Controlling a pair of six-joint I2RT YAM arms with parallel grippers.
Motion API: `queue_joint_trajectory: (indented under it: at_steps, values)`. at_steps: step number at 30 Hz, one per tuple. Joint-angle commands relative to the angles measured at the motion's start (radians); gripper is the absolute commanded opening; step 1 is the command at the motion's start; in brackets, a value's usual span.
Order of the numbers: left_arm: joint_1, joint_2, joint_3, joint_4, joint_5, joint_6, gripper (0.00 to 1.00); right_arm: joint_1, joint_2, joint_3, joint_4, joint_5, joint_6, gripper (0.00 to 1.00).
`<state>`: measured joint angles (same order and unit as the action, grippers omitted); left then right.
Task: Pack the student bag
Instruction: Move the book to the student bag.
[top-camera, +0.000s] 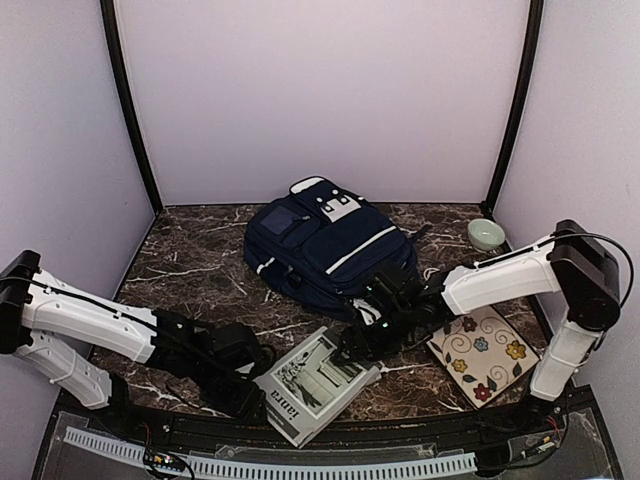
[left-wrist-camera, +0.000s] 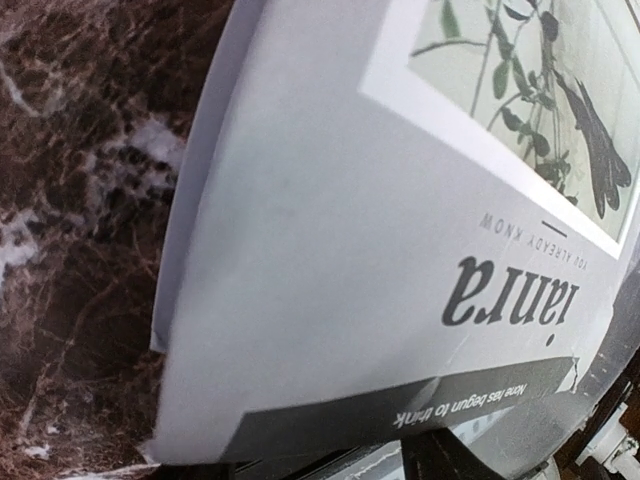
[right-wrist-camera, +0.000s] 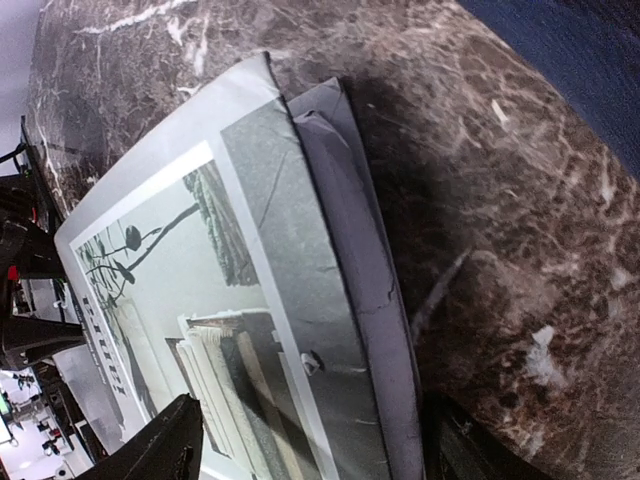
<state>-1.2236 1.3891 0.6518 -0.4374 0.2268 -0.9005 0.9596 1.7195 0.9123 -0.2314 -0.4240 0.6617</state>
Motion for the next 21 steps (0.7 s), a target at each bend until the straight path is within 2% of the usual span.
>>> queue_joint_trajectory:
  at_steps: [1,6,10,15,21]
  values:
    - [0.024,0.033,-0.071,0.121,-0.024,0.018,0.60,0.047,0.035,-0.001,0.187,-0.228,0.021,0.70]
    - [0.036,0.017,-0.088,0.124,-0.081,0.032,0.59,0.059,-0.066,-0.005,0.330,-0.364,0.091,0.53]
    - [0.036,-0.016,-0.080,0.141,-0.165,0.059,0.59,0.062,-0.153,0.026,0.338,-0.377,0.102,0.51]
    - [0.068,0.024,0.013,0.162,-0.266,0.178,0.60,0.056,-0.187,0.120,0.139,-0.281,-0.002,0.53]
    - [0.187,0.124,0.125,0.164,-0.286,0.307,0.60,-0.019,-0.215,0.162,-0.060,-0.130,-0.041,0.55]
